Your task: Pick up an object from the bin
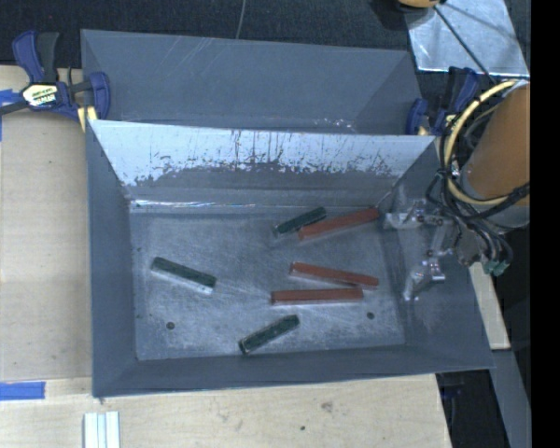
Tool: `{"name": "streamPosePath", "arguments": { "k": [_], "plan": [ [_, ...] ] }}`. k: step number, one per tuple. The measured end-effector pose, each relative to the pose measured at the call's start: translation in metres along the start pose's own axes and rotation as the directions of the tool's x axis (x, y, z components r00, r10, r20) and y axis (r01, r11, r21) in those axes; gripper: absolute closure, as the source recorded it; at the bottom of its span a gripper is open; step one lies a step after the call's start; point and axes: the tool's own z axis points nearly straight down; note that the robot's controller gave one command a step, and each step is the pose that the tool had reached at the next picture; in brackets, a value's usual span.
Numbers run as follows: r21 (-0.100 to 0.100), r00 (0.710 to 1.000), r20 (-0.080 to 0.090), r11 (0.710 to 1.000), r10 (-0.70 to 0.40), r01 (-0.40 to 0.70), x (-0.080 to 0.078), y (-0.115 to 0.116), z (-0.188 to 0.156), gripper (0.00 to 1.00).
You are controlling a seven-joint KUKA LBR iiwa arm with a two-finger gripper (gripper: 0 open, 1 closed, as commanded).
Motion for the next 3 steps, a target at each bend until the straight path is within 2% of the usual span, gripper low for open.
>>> {"name": "streamPosePath", "arguments": {
  "k": [1,2,3],
  "plan": [
    [0.000,1.000,0.000,1.000,0.000,0.000,0.000,0.000,0.000,0.00],
    [0.002,1.000,0.009,1.000,-0.022,0.022,-0.015,-0.007,0.039,0.00],
    [0.001,0.999,0.007,0.999,0.049,-0.049,-0.012,-0.006,0.124,1.00]
  ]
}}
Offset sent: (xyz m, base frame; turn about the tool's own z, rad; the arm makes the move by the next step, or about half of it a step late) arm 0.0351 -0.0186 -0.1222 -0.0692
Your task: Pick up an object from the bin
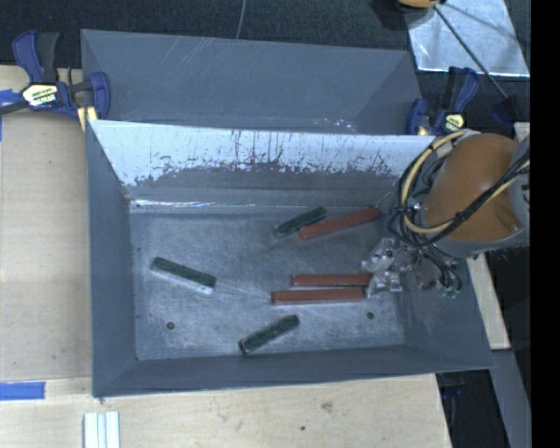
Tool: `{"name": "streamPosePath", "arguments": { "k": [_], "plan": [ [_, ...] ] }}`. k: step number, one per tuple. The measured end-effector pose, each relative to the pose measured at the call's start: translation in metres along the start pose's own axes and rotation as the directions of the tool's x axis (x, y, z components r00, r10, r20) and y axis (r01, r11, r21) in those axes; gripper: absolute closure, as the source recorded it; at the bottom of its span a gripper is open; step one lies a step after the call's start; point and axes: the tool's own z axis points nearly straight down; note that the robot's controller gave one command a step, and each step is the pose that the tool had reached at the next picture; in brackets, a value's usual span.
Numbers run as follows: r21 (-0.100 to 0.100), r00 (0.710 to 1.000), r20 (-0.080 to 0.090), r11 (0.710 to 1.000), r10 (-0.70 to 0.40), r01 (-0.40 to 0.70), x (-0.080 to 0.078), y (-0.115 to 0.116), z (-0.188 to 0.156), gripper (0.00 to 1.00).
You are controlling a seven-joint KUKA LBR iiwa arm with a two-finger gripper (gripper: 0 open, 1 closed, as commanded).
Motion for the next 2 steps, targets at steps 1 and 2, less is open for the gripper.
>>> {"name": "streamPosePath", "arguments": {
  "k": [1,2],
  "plan": [
    [0.000,1.000,0.000,1.000,0.000,0.000,0.000,0.000,0.000,1.00],
    [-0.001,1.000,-0.007,1.000,-0.007,0.007,-0.013,0.021,-0.135,1.00]
  ]
}}
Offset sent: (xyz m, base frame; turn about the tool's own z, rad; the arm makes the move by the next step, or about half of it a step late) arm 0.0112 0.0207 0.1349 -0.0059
